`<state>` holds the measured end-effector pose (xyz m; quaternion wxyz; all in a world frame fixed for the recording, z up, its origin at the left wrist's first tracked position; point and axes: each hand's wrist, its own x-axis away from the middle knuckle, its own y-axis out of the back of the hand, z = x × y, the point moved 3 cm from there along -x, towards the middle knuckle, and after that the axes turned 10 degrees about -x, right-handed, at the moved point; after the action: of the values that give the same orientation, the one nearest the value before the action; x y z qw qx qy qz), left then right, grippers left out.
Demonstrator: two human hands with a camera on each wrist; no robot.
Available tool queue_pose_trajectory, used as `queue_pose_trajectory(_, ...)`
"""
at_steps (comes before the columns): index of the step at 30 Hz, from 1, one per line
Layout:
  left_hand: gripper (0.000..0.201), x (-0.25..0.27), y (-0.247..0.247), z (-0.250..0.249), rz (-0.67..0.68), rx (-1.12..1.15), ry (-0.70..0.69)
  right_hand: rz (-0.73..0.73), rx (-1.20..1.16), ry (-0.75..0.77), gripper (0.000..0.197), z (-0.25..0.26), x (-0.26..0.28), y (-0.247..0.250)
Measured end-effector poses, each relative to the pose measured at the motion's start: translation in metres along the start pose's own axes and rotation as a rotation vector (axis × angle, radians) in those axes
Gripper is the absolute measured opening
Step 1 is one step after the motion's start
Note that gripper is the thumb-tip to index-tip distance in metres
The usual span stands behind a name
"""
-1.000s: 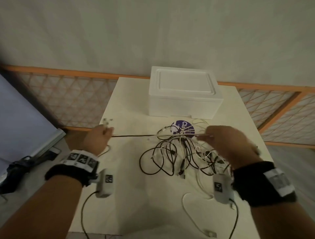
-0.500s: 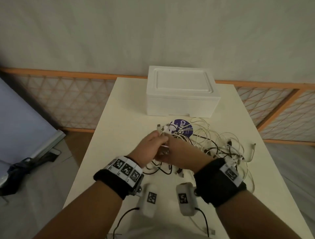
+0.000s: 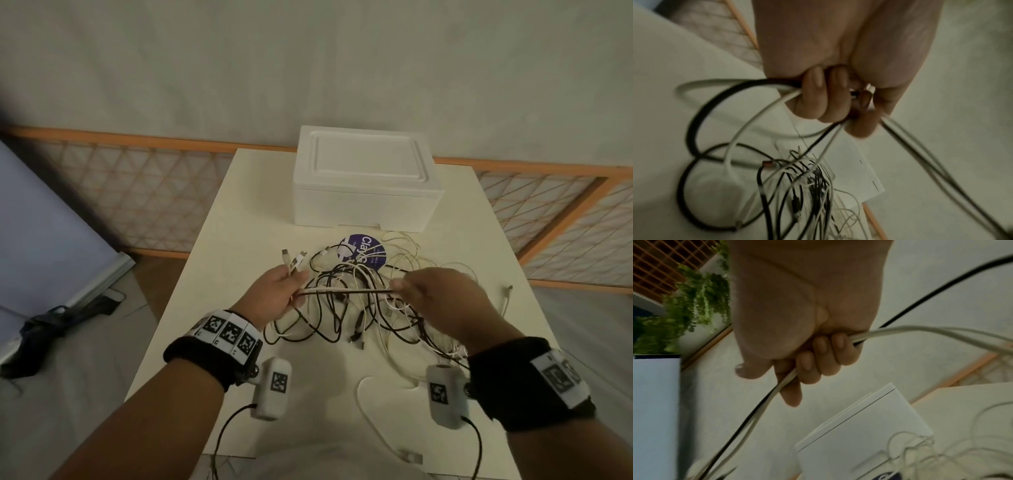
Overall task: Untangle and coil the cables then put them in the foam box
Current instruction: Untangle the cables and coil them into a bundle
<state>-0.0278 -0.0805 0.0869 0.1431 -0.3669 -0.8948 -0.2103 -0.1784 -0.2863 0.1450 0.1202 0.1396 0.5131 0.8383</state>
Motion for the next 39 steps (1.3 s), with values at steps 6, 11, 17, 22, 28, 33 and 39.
queue_pose_trajectory(6,0.030,-0.001,-0.015,-0.002,0.076,0.427,0.035,-0.097,0.327,-0.461,0.030,-0.110,0.014,0.058)
queue_pose_trajectory(11,0.020,-0.002,-0.054,-0.022,0.062,0.487,0.003,-0.154,-0.113,-0.210,0.023,-0.069,-0.017,0.053)
queue_pose_trajectory(17,0.019,0.000,-0.089,-0.031,-0.010,0.398,-0.073,0.154,-0.366,0.119,0.046,0.033,-0.046,-0.015)
queue_pose_trajectory(22,0.034,0.012,-0.097,-0.036,-0.010,0.293,-0.095,-0.037,-0.601,0.279,0.040,0.046,-0.053,-0.014)
queue_pose_trajectory(28,0.031,0.002,-0.089,-0.040,-0.074,0.862,-0.123,0.401,-0.835,0.096,0.076,0.038,-0.043,-0.052)
queue_pose_trajectory(33,0.042,0.003,-0.028,-0.022,-0.390,1.028,-0.024,0.415,-0.539,0.199,0.042,0.003,-0.026,-0.032)
queue_pose_trajectory(39,0.039,0.030,0.042,0.071,-0.767,0.993,0.209,0.519,0.095,-0.036,0.052,-0.113,-0.016,-0.001)
